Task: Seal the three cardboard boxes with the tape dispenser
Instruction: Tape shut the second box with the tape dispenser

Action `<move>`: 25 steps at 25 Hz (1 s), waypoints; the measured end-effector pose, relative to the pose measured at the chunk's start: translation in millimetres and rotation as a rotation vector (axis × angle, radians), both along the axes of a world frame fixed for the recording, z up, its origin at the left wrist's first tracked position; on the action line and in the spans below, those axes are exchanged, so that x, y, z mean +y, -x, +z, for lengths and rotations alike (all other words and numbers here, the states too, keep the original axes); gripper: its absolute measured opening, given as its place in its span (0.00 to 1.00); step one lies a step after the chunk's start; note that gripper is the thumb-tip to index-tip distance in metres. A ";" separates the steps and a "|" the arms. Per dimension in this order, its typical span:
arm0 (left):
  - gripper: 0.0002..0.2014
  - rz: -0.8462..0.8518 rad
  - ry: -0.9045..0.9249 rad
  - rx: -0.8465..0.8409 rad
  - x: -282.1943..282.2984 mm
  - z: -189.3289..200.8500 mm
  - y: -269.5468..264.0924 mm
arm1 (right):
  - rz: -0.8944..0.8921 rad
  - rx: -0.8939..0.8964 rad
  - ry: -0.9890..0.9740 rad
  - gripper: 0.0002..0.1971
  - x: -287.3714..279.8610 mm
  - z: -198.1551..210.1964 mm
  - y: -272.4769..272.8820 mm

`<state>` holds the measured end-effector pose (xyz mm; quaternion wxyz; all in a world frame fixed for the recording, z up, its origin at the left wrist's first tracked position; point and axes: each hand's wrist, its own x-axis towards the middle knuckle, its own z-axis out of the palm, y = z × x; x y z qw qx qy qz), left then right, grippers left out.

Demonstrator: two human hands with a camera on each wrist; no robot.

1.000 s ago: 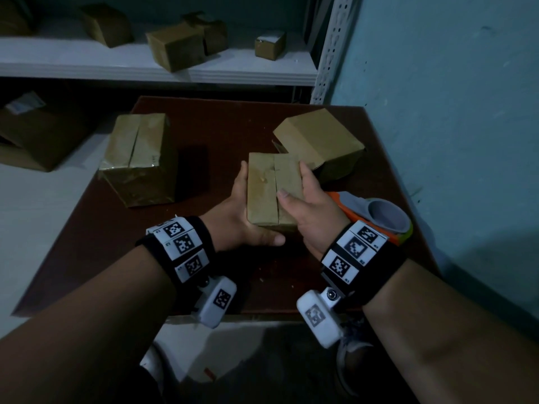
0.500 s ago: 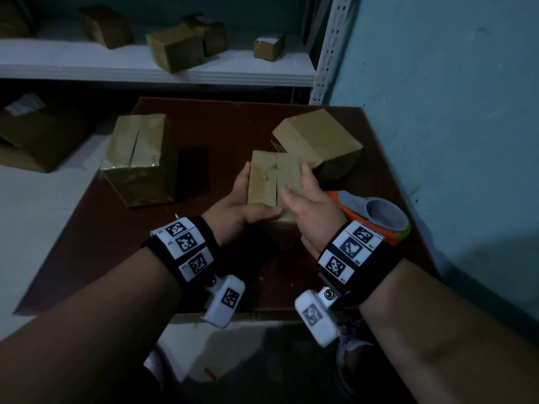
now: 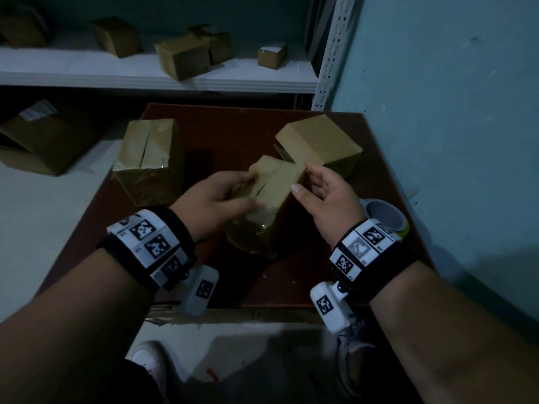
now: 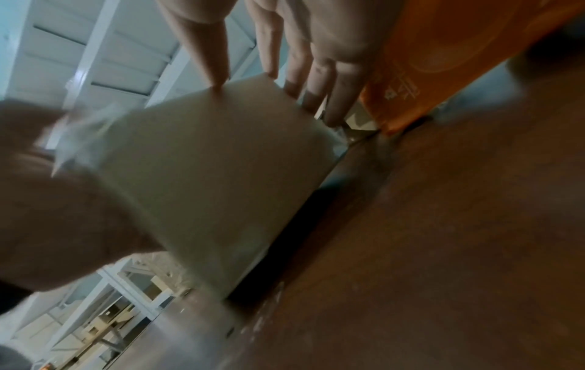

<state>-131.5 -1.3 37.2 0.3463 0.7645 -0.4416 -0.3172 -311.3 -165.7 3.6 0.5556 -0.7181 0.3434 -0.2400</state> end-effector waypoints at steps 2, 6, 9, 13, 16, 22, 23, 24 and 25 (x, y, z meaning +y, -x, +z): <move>0.65 -0.108 -0.187 -0.306 1.0 5.1 12.0 | -0.003 0.031 0.047 0.35 2.8 0.0 2.5; 0.47 -0.141 -0.299 -0.705 -0.4 10.7 14.5 | 0.023 0.064 0.056 0.48 5.2 -6.2 11.7; 0.41 -0.139 -0.286 -0.810 -0.2 11.8 12.4 | 0.074 0.109 0.099 0.45 8.8 -7.2 18.7; 0.35 -0.063 -0.176 -0.859 -1.7 7.4 12.6 | 0.059 0.070 0.101 0.26 9.2 -6.0 26.4; 0.40 -0.105 -0.164 -0.764 -3.6 6.1 13.1 | 0.017 0.004 0.055 0.18 2.1 -5.8 29.0; 0.47 -0.155 -0.114 -0.756 -11.9 0.2 24.3 | 0.054 -0.025 0.076 0.12 -1.5 -2.1 31.5; 0.41 -0.166 -0.095 -0.756 -12.9 0.0 23.7 | 0.037 -0.026 0.095 0.11 -3.6 0.0 33.2; 0.37 -0.174 -0.071 -0.746 -14.1 -0.9 22.5 | 0.010 -0.025 0.117 0.11 -6.4 3.5 35.8; 0.34 -0.178 -0.046 -0.724 -14.6 -2.1 20.5 | -0.026 -0.022 0.135 0.11 -10.3 6.5 38.8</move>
